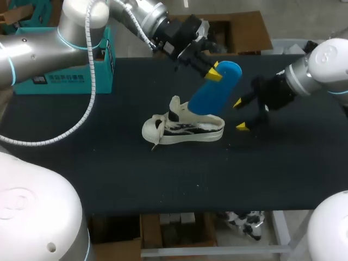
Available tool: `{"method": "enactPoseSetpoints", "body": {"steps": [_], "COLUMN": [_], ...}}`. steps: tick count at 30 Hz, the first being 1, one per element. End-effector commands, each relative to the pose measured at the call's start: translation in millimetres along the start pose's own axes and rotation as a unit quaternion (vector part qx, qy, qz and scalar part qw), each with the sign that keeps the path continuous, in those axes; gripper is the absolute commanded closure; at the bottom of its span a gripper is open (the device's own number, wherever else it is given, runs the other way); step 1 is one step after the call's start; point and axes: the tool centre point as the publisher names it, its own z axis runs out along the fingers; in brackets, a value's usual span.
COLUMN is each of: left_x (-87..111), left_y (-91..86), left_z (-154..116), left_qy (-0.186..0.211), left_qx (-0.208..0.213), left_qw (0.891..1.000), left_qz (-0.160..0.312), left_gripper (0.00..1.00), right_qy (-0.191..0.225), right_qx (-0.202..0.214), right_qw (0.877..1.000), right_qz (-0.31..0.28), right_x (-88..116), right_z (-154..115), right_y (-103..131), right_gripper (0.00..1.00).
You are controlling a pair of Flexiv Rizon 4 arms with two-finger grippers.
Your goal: Open the shoe tongue, take the insole out of the shoe, put the insole back into the shoe, and pack the shoe into the shoebox
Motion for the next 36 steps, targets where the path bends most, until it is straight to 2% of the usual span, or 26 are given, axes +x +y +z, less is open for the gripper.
{"method": "enactPoseSetpoints", "body": {"steps": [1,5,11,15,21,25,30,36], "left_x": [-0.1,13.5,34.6,47.6,61.5,75.2,94.7,121.4], "left_y": [8.0,17.8,14.0,8.0,-14.7,-16.8,-8.0,17.6], "left_z": [-6,-38,-74,-95,-121,-137,-162,-199], "left_qy": [0.009,-0.019,-0.05,-0.068,-0.11,-0.155,-0.22,-0.296], "left_qx": [0.012,0.064,0.104,0.138,0.151,0.159,0.19,0.234], "left_qw": [1.0,0.998,0.993,0.987,0.98,0.974,0.956,0.926], "left_qz": [0.002,0.009,0.019,0.043,0.06,0.054,0.033,-0.003], "left_gripper": [1.0,1.0,1.0,1.0,1.0,1.0,1.0,1.0], "right_qy": [0.024,0.03,0.052,0.065,0.072,0.079,0.079,0.069], "right_qx": [0.02,0.041,0.091,0.128,0.165,0.193,0.226,0.267], "right_qw": [1.0,0.999,0.994,0.989,0.983,0.977,0.97,0.96], "right_qz": [0.004,-0.006,-0.019,-0.023,-0.037,-0.046,-0.042,-0.043], "right_x": [-11,-21,-34,-40,-48,-52,-53,-48], "right_z": [-14,-23,-29,-28,-21,-8,11,32], "right_y": [5,12,32,46,68,83,95,108], "right_gripper": [0.0,0.0,0.0,0.0,0.0,0.0,0.0,0.0]}}
